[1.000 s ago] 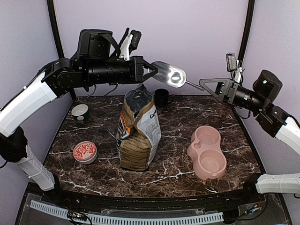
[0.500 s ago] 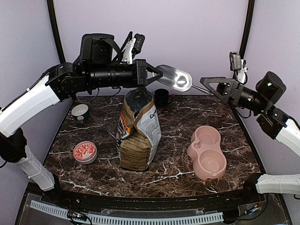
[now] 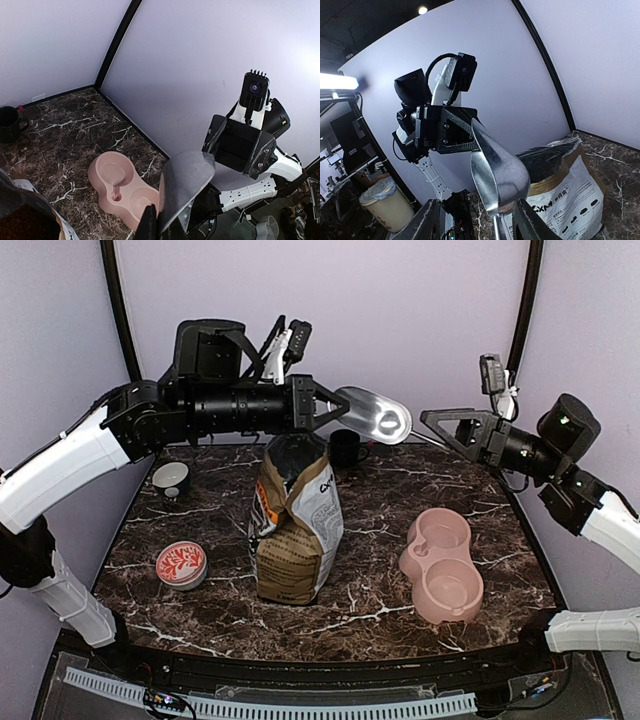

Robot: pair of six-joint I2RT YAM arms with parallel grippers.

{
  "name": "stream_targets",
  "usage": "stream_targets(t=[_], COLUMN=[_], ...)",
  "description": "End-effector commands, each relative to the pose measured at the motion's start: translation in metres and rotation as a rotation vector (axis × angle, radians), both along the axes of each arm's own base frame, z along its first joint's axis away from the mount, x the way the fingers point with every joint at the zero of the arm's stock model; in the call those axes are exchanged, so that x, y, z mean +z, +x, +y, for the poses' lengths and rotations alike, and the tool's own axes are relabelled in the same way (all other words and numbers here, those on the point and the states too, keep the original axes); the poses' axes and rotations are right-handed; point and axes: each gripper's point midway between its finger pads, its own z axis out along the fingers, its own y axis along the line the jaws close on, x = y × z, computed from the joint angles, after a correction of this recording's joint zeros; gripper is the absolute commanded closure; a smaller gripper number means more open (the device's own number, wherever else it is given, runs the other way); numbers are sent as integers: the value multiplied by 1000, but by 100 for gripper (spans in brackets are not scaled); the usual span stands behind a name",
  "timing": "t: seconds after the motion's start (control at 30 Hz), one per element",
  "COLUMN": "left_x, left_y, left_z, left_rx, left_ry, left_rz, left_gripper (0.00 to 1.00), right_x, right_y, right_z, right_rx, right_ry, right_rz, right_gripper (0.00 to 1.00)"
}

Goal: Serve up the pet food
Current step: Pass from the left arm to the right

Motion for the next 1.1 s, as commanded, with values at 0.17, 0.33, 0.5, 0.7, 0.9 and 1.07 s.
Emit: stream_targets(t=[0.17,0.33,0.5,0.7,0.9,1.07], left_x=[40,43,51,45,38,36], left_y=[-8,-8,-13,-9,-7,-4], left_z=[18,21,22,22,17,16], left_rx=[10,20,-3,17,15,21], left_ry=[-126,-155,-195,-181,-167,-162], left_rz=[-61,-63,-71,-63,-49,-47], left_gripper=[100,100,100,100,100,100], right_x=[-9,-16,-14,-7,2,12], right_y=[2,11,9,3,1,-7], right_z=[-1,-6,-4,2,4,10], right_rx=[-13,-91,-69,-5,13,51], right_ry=[-15,-29,-27,-3,9,19], right_rz=[1,4,-3,-11,-27,-55], right_gripper=[55,50,40,47,54,57])
